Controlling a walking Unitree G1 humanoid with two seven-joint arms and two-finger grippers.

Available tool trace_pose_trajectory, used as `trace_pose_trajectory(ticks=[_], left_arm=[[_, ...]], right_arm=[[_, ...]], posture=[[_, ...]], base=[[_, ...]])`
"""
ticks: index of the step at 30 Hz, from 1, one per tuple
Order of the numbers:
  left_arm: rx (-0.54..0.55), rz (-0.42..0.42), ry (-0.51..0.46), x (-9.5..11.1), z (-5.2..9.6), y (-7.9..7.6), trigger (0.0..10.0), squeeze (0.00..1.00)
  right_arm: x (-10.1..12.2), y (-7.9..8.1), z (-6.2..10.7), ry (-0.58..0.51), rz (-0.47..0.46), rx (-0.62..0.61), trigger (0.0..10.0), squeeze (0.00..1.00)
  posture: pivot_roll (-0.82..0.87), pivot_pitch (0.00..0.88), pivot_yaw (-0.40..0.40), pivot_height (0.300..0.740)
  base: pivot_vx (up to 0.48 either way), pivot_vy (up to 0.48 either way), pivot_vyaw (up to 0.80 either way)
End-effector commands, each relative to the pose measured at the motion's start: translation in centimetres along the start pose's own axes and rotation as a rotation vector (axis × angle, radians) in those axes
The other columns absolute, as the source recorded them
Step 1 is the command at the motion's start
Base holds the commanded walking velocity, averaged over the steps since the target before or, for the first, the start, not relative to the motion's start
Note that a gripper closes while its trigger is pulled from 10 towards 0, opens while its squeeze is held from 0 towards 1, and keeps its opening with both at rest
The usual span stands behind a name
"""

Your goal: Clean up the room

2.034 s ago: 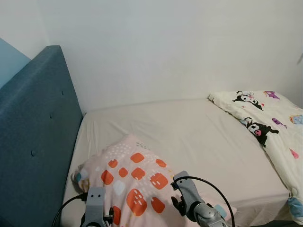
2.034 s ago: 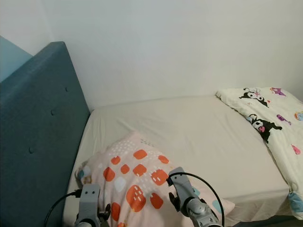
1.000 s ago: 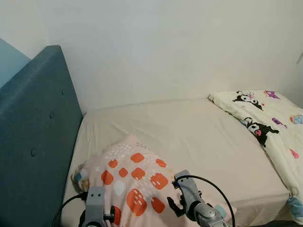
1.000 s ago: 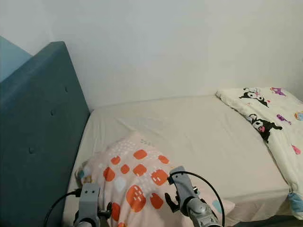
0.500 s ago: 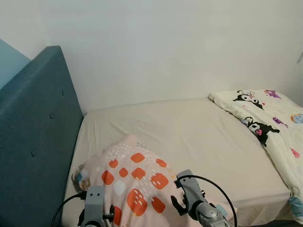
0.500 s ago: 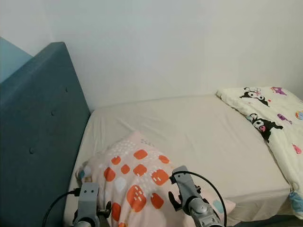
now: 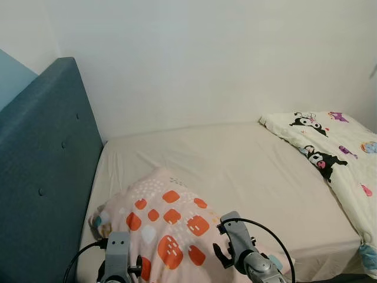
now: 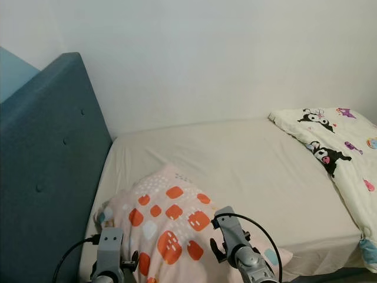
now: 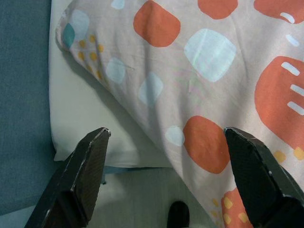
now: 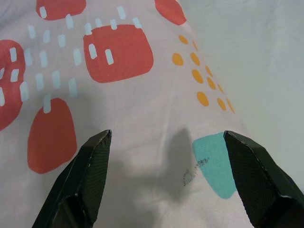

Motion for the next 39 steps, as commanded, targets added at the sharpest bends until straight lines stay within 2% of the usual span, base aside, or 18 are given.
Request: trace_pose_trajectory(ticks=[1,39], left_arm=[[0.011,-0.012,0.001,-0.09,0.07,0.45,10.0,0.0],[0.014,-0.004,0.01,-0.25,-0.05,0.43,10.0,0.0]], right_arm=[[0.12,0.0,0.0,-0.008,0.012,-0.001,10.0,0.0],[0.14,-0.12,0.0,-0.007,0.016,0.0,10.0,0.0]], posture=[[-0.12,0.0,-0.023,0.74],[-0.12,0.0,-0.028,0.74]], base=[[0.0,0.0,0.0],[0.0,0.0,0.0]])
Point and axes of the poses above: a point about 5 cm out from each wrist's last joint towards the gripper, its own z axis pointing back from the gripper into the wrist, its own x axis along the axis of the wrist's last joint, y = z × x, the point moved 6 cm from there along -z, pointing out of the wrist towards the gripper, and after that the axes turned 8 degrees about z, right-handed, at the moved point
